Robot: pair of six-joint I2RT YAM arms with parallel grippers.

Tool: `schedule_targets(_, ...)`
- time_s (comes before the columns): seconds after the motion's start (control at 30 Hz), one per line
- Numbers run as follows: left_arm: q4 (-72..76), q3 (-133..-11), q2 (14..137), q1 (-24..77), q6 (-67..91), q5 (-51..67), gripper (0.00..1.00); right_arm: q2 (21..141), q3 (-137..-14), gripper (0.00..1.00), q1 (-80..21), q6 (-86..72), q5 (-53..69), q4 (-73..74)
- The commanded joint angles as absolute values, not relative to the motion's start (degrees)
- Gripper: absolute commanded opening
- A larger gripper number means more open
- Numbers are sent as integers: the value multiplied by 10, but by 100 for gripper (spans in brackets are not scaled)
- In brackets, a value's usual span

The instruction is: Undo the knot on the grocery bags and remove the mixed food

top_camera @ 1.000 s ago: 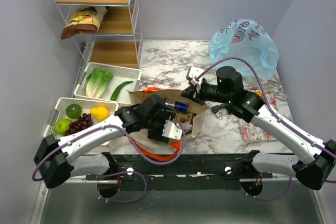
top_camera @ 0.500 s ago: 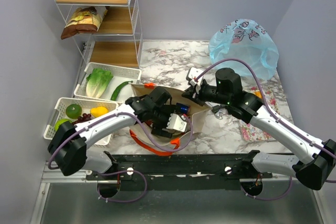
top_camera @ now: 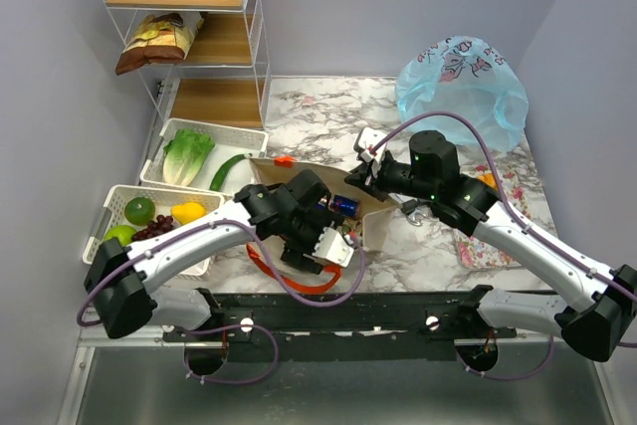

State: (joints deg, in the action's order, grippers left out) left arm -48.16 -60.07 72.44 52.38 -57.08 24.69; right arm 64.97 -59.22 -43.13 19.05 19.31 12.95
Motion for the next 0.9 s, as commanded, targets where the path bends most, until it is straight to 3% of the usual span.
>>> schedule_targets(0.0, -514, -569, 792, 529, -600, 185, 76, 649, -599, 1, -436, 183, 198, 80)
schedule_targets(0.17, -378, -544, 834, 526, -583, 112, 69, 645, -595, 1, -436, 188, 212, 82)
schedule_targets(0.33, -324, -593, 870, 490, -544, 112, 46, 642, -590, 1, -436, 195, 209, 84)
schedule_targets(0.4, -321, -598, 868, 479, -556, 117, 28, 642, -589, 1, -436, 196, 205, 83)
schedule_targets(0.43, -343, -610, 867, 474, -564, 132, 5, 642, -589, 1, -436, 197, 202, 83)
schedule_targets(0.47, -365, -630, 864, 466, -562, 148, 0, 642, -588, 1, -436, 196, 199, 83)
schedule_targets(0.63, -487, -711, 811, 426, -543, 276, 0, 642, -585, 1, -436, 185, 170, 71)
schedule_targets(0.67, -502, -717, 796, 423, -543, 292, 0, 643, -586, 4, -436, 176, 157, 63)
schedule_targets(0.87, -521, -758, 709, 403, -497, 347, 0, 659, -624, 67, -427, 125, 94, 45)
